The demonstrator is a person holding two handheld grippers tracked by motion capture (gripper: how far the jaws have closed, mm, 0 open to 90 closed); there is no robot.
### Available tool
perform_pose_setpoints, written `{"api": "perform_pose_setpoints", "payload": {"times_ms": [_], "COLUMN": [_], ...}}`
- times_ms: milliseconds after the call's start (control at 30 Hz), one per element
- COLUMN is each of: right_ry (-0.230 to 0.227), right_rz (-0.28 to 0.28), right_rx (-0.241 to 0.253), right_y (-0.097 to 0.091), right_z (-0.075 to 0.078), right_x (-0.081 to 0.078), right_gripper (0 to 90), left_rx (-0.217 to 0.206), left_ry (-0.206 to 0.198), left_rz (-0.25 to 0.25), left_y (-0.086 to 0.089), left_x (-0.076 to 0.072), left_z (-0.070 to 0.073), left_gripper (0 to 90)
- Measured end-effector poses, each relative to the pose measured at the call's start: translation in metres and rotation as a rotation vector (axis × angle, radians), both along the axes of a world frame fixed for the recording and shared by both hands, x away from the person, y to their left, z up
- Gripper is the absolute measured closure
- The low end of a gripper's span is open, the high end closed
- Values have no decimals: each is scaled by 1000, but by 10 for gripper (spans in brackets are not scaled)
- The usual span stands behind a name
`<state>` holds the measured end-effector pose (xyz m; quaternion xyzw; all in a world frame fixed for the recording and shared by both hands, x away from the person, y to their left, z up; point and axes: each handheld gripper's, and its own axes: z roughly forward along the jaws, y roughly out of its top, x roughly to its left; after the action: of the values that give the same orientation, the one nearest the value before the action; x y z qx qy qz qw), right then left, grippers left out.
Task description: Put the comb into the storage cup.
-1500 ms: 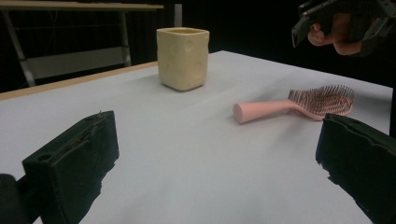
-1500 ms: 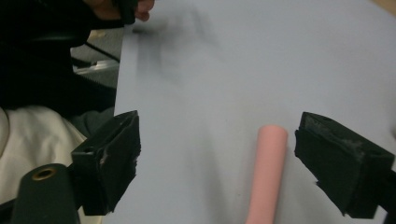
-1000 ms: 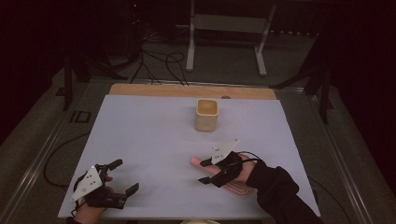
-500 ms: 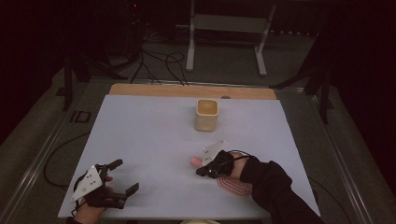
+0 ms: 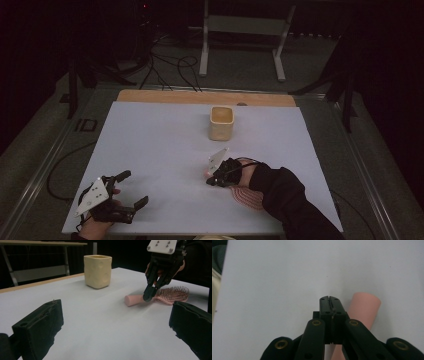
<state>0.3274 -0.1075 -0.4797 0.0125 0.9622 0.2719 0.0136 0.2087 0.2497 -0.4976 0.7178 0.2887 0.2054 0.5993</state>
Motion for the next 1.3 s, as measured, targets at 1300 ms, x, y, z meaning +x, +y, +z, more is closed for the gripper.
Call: {"api": "perform_pose_setpoints", "payload": {"times_ms": [1300], "right_ry": [-6], "right_rz": [-204], "right_rx": [-87], "right_y": [-51], "right_z": [-8], "right_x": [42], "right_gripper": [900], "left_rx": [-3], "left_ry": [3], "left_rz": [-1], "left_y": [0], "left_x": [0], "left_z": [0], "left_gripper": [1]}}
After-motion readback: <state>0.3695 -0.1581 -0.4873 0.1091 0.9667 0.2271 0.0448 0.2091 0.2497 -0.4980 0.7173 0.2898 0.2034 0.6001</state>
